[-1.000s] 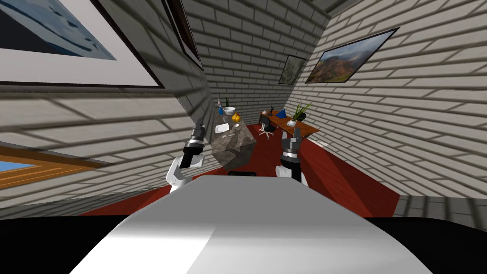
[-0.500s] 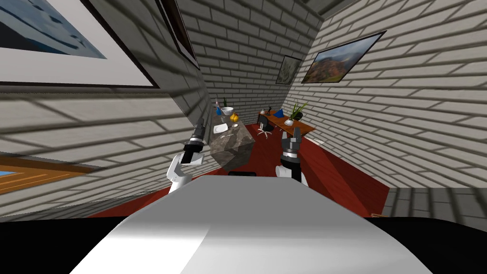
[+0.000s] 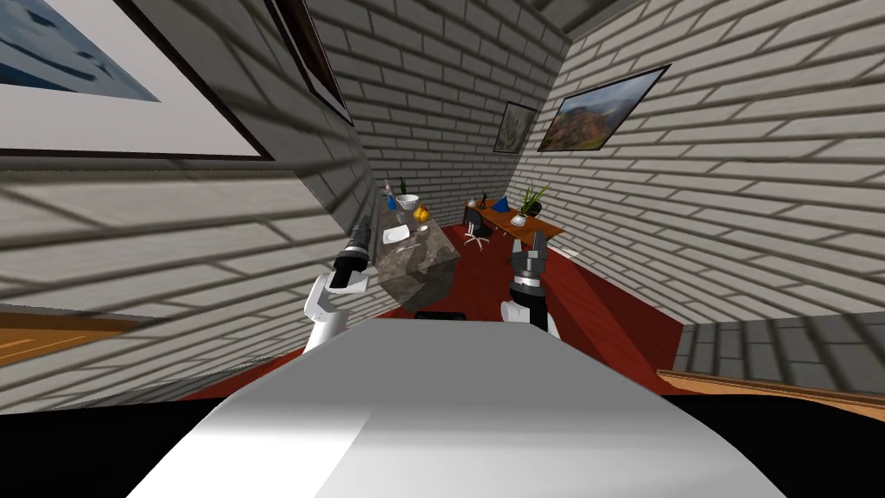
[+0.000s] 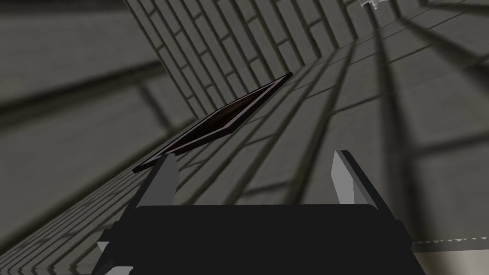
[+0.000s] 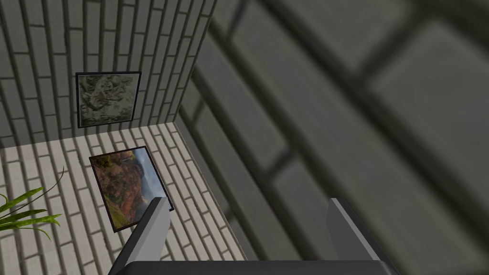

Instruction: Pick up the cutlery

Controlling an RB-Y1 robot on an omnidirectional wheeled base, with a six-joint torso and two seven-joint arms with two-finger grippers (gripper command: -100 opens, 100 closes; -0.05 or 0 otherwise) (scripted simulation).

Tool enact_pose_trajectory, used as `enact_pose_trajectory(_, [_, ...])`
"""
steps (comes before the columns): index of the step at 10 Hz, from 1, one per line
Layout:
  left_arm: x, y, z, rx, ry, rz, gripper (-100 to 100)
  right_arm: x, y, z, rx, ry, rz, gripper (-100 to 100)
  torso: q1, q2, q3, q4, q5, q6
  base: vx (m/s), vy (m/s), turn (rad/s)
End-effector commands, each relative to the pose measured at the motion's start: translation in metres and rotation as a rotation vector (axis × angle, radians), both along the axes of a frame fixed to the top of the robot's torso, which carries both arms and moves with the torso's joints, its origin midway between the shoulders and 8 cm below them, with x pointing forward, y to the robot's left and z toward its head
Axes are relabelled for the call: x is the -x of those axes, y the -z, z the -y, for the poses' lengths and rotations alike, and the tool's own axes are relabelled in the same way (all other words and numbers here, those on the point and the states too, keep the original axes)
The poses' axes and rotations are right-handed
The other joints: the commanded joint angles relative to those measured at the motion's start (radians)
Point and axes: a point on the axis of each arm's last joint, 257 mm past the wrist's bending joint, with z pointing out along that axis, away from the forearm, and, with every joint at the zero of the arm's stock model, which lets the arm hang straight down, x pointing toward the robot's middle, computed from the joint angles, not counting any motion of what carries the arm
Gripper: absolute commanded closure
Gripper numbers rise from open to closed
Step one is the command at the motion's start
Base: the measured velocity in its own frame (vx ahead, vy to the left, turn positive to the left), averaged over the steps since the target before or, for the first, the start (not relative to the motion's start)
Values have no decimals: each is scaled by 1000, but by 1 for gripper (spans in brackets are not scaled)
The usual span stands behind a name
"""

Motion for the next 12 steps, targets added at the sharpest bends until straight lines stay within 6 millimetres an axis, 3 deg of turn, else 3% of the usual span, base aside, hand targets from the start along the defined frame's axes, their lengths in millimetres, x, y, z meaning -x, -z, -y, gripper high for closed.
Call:
enact_pose_trajectory(1, [-1, 6, -6, 5, -17, -26, -100, 0, 0, 0, 0, 0, 0, 0, 0, 0, 0, 0, 0, 0, 0, 0, 0])
enact_pose_trajectory(5, [-18, 12, -39, -10, -100, -94, -100, 0, 0, 0, 0, 0, 0, 0, 0, 0, 0, 0, 0, 0, -3, -2, -104])
enact_pose_trajectory(7, [-18, 22, -45, 3, -121, -133, -100, 0, 0, 0, 0, 0, 0, 0, 0, 0, 0, 0, 0, 0, -2, 1, -36])
enact_pose_trajectory(8, [-24, 18, -59, -7, -152, -140, -100, 0, 0, 0, 0, 0, 0, 0, 0, 0, 0, 0, 0, -1, -1, -5, -158])
enact_pose_trajectory(10, [-24, 30, -66, 9, -177, -186, -100, 0, 0, 0, 0, 0, 0, 0, 0, 0, 0, 0, 0, 0, -1, 0, -48])
enact_pose_trajectory(11, [-29, 27, -82, 6, -213, -199, -100, 0, 0, 0, 0, 0, 0, 0, 0, 0, 0, 0, 0, -1, 0, -5, -180])
enact_pose_trajectory(12, [-28, 33, -85, 14, -226, -222, -100, 0, 0, 0, 0, 0, 0, 0, 0, 0, 0, 0, 0, 0, 0, 2, -90])
